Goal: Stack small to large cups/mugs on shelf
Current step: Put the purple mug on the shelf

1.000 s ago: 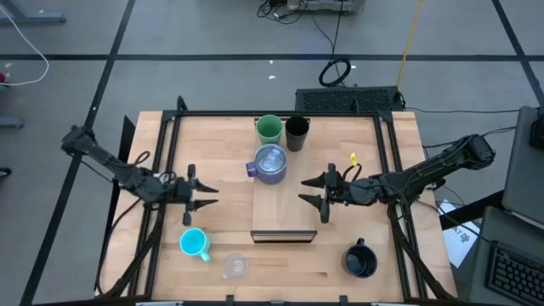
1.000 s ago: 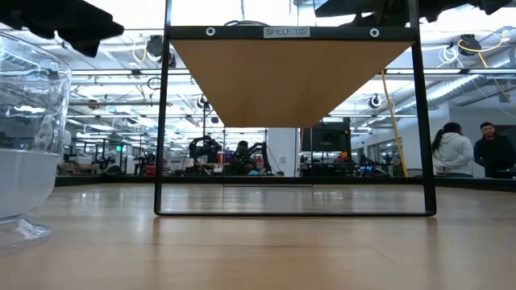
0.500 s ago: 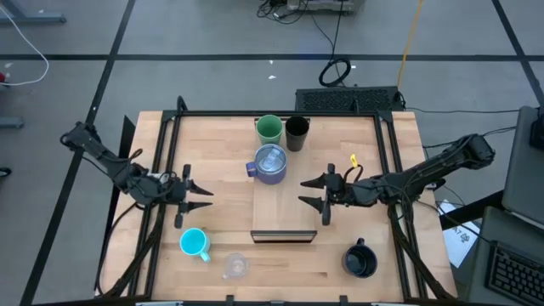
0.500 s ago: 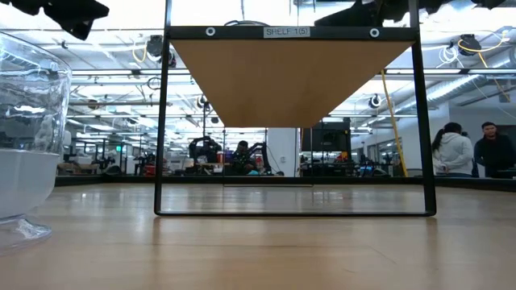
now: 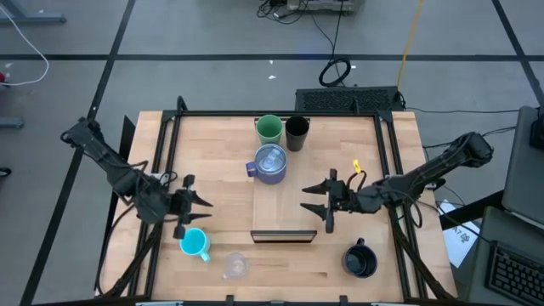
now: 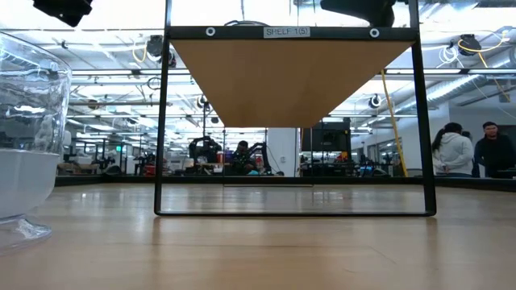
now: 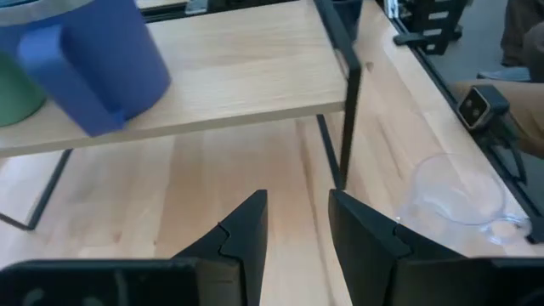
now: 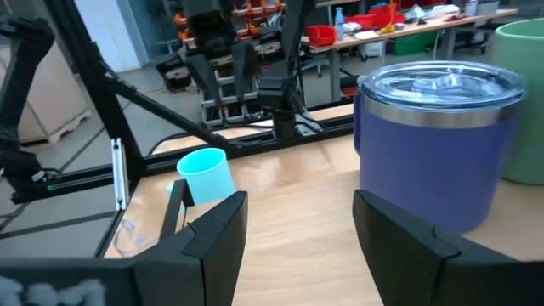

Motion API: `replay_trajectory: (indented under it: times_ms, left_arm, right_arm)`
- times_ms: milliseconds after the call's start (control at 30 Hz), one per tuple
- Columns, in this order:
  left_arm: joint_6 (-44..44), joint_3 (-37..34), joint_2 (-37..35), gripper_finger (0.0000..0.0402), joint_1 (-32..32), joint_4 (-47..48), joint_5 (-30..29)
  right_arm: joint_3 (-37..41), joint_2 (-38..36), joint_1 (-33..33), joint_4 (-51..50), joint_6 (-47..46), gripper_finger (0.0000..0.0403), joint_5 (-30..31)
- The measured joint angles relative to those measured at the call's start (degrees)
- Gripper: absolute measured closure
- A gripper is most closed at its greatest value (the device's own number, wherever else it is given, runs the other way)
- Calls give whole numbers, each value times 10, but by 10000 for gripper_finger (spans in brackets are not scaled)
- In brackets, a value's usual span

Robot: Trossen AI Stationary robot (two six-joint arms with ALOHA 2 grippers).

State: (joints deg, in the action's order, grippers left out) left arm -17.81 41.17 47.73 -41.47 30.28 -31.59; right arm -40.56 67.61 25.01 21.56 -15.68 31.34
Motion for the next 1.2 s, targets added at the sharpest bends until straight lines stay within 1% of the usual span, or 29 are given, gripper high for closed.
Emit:
replay_trajectory:
  times_ms: [367, 567, 833, 1200]
  left_arm:
    - [-24, 94, 74, 273, -14, 93, 2]
    - [-49, 127, 103, 273, -14, 146, 26]
    - [-74, 138, 128, 273, -17, 182, 55]
    - [-83, 139, 130, 273, -44, 205, 62]
  right_arm:
    - [0, 0, 10, -11, 9, 197, 4]
    - [0, 0, 10, -12, 18, 197, 4]
    - [0, 0, 10, -17, 21, 197, 4]
    - [0, 0, 10, -18, 40, 197, 4]
